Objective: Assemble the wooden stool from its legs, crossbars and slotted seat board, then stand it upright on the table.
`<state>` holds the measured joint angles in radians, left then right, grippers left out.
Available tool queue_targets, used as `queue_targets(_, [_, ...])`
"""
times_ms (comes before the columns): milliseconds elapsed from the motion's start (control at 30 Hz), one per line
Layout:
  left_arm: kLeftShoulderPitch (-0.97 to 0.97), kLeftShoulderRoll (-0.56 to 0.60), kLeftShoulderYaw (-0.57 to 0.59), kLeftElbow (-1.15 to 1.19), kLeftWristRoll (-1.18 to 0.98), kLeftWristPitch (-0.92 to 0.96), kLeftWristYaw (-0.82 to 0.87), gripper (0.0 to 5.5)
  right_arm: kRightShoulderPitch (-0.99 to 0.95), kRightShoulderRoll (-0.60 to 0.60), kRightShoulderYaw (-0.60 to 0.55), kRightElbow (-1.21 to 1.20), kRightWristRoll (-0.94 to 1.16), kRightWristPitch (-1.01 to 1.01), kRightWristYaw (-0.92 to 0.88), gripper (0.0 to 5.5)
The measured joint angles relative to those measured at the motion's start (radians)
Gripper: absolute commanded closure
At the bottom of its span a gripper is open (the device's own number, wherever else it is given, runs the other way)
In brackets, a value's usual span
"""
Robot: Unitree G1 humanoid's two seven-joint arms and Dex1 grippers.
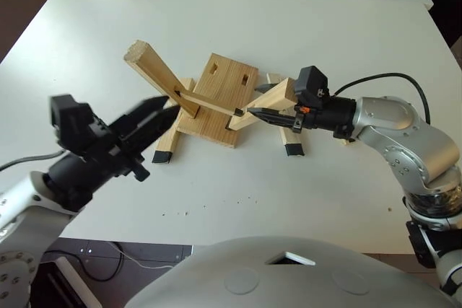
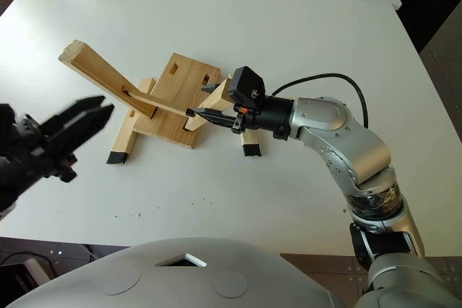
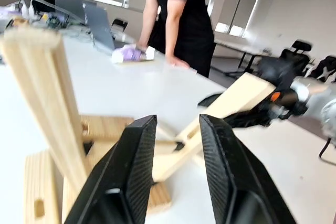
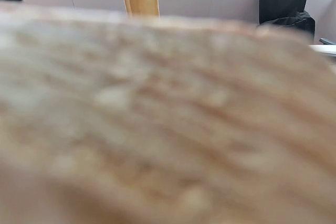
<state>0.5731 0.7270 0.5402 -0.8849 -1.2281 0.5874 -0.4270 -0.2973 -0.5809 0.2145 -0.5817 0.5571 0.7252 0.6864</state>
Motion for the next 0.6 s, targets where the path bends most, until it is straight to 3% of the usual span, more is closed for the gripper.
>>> queue_targets(100, [0.002,-0.066,-0.154,0.036,0.180,-0.026,0.007,3.93,-0.025,0.007,0.000,0.008,-0.001,0.022,-0.003,3.48])
queue_targets(333, [-0.132,-0.243,-0.455,0.115,0.529,-0.063,0.199,3.93,-0.123,0.009,0.027,0.045,-0.006,0.076,0.019,3.48])
queue_targets(467, [-0.174,-0.327,-0.577,0.118,0.653,-0.083,0.262,3.93,-0.226,0.008,0.077,0.103,-0.015,0.098,0.077,3.48])
queue_targets(600, [-0.189,-0.384,-0.625,0.144,0.749,-0.093,0.324,3.93,-0.296,-0.003,0.114,0.164,-0.031,0.092,0.145,3.48])
